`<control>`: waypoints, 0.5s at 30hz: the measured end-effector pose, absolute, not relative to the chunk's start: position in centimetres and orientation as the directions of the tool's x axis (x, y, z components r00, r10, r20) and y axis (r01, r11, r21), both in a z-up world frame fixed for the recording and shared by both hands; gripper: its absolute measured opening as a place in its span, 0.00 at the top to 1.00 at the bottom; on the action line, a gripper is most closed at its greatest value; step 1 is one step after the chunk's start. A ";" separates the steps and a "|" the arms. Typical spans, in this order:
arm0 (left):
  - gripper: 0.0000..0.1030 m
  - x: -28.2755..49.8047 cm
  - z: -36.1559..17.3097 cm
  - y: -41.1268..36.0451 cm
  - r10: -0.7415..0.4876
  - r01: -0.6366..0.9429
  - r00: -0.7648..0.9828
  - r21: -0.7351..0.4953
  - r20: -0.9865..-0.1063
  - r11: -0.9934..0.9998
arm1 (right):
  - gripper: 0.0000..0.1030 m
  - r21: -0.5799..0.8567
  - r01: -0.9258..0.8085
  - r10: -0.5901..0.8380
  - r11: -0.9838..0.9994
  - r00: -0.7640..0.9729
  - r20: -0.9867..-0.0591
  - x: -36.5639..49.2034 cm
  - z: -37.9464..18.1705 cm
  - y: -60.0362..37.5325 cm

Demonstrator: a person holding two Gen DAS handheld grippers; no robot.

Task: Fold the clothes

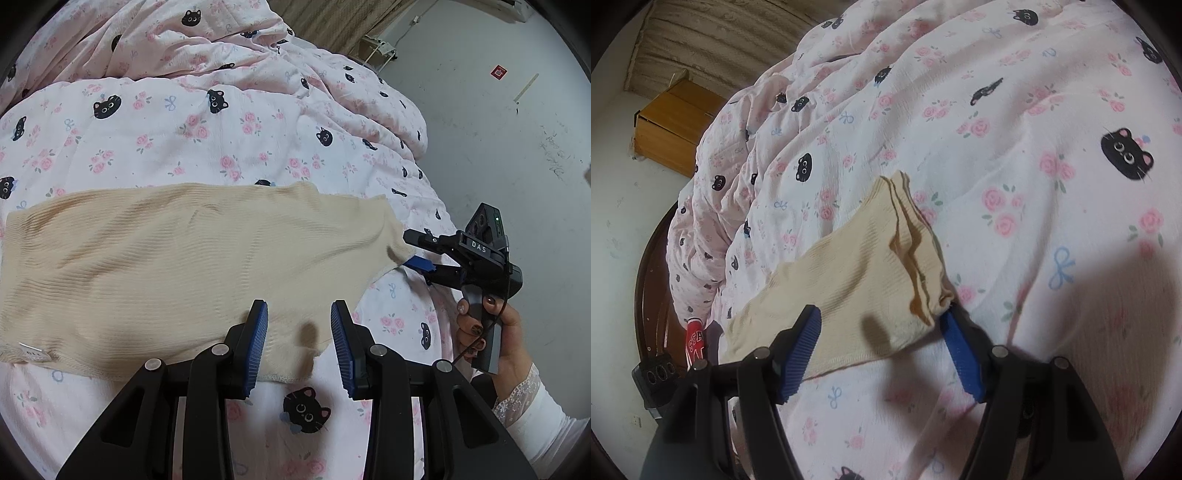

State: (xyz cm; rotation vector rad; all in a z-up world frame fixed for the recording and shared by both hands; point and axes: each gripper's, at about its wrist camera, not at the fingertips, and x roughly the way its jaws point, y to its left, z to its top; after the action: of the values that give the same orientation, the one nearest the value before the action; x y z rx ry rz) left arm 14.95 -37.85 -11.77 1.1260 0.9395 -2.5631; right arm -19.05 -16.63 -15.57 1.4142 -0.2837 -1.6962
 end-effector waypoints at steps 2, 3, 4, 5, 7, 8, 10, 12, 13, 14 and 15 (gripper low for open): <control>0.70 14.9 -11.9 -37.8 0.078 0.404 -0.692 -0.474 -0.718 -0.782 | 0.34 0.653 0.482 -0.733 -0.584 0.033 -0.680 -19.1 -15.6 -16.8; 0.70 14.9 -11.9 -37.8 0.077 0.405 -0.690 -0.473 -0.720 -0.783 | 0.34 0.649 0.486 -0.732 -0.585 0.029 -0.681 -19.2 -15.6 -16.9; 0.70 14.9 -11.9 -37.7 0.076 0.406 -0.689 -0.471 -0.721 -0.783 | 0.34 0.646 0.490 -0.731 -0.585 0.026 -0.682 -19.2 -15.6 -17.0; 0.70 14.9 -12.0 -37.7 0.076 0.408 -0.687 -0.470 -0.722 -0.783 | 0.34 0.643 0.494 -0.730 -0.586 0.022 -0.683 -19.3 -15.6 -17.1; 0.70 14.9 -12.0 -37.6 0.075 0.409 -0.685 -0.468 -0.724 -0.784 | 0.38 0.630 0.506 -0.725 -0.590 0.012 -0.689 -19.3 -15.5 -17.3; 0.70 14.8 -12.1 -37.6 0.075 0.409 -0.684 -0.467 -0.726 -0.784 | 0.41 0.620 0.511 -0.719 -0.595 0.006 -0.695 -19.3 -15.5 -17.3; 0.70 14.8 -12.2 -37.6 0.074 0.411 -0.682 -0.465 -0.728 -0.784 | 0.57 0.604 0.514 -0.706 -0.609 -0.004 -0.708 -19.4 -15.5 -17.2; 0.70 14.8 -12.2 -37.6 0.074 0.413 -0.679 -0.463 -0.730 -0.784 | 0.67 0.607 0.501 -0.704 -0.617 -0.005 -0.710 -19.6 -15.6 -16.9; 0.70 14.8 -12.3 -37.6 0.074 0.414 -0.678 -0.462 -0.731 -0.784 | 0.72 0.610 0.493 -0.703 -0.621 -0.005 -0.711 -19.7 -15.7 -16.8; 0.70 14.7 -12.3 -37.6 0.073 0.414 -0.677 -0.461 -0.733 -0.784 | 0.75 0.612 0.485 -0.702 -0.625 -0.006 -0.712 -19.8 -15.7 -16.6; 0.70 14.7 -12.4 -37.6 0.073 0.415 -0.675 -0.461 -0.734 -0.785 | 0.77 0.614 0.479 -0.702 -0.627 -0.006 -0.712 -19.9 -15.8 -16.4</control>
State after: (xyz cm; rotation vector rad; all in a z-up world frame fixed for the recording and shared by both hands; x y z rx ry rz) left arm 14.72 -37.55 -12.38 1.1544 0.9249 -2.5437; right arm -19.94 -16.45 -15.78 1.4181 -0.2469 -1.7606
